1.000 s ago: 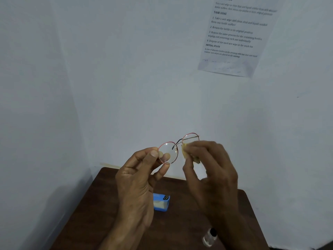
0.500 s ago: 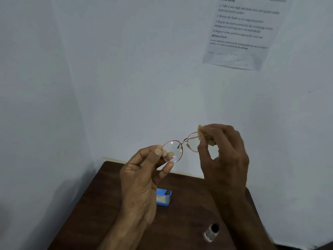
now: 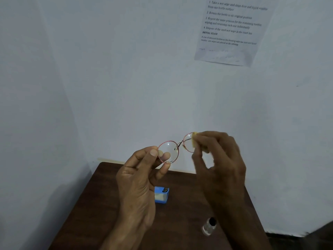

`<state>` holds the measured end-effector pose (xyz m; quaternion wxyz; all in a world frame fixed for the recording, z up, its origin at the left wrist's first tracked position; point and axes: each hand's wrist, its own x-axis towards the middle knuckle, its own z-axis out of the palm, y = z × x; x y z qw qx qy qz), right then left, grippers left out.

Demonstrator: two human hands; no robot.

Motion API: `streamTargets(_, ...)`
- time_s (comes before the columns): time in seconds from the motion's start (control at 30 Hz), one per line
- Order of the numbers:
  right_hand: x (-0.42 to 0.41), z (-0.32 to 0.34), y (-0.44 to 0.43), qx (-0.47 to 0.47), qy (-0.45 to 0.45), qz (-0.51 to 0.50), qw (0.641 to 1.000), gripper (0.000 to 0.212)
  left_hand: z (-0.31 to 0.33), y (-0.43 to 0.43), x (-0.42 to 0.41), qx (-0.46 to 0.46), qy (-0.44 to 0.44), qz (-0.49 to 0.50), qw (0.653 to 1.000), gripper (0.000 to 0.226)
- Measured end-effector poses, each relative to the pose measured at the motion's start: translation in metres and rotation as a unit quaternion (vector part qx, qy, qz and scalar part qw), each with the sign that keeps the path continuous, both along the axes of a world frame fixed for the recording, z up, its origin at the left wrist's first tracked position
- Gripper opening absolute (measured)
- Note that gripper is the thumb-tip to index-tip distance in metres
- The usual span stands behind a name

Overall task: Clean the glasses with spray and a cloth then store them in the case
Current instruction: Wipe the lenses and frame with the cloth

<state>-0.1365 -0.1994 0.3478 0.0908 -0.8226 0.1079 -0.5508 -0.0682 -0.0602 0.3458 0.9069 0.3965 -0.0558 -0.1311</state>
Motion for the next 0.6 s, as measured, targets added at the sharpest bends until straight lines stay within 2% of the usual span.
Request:
streamTargets(0.07, 0.0, 0.001, 0.0, 0.013, -0.004, -0.009, 1.0, 0.015, 0.0, 0.002, 0.0, -0.007, 0.0, -0.002, 1.0, 0.018)
streamTargets(0.2, 0.0, -0.008, 0.019, -0.032, 0.026, 0.022, 0.999, 0.019, 0.002, 0.008, 0.006, -0.02, 0.013, 0.003, 1.0, 0.02)
streamTargets(0.33, 0.002, -0.005, 0.016, 0.018, 0.009, -0.001, 1.0, 0.018, 0.003, 0.014, 0.01, -0.025, 0.019, 0.001, 1.0, 0.019)
streamTargets(0.43, 0.005, -0.006, 0.031, -0.026, 0.032, 0.016, 0.999, 0.018, 0.002, 0.02, 0.014, -0.024, 0.022, -0.003, 0.999, 0.022)
streamTargets(0.6, 0.009, 0.006, 0.026, 0.012, -0.004, -0.013, 1.0, 0.015, 0.003, 0.021, 0.015, -0.026, 0.03, -0.022, 0.999, 0.025)
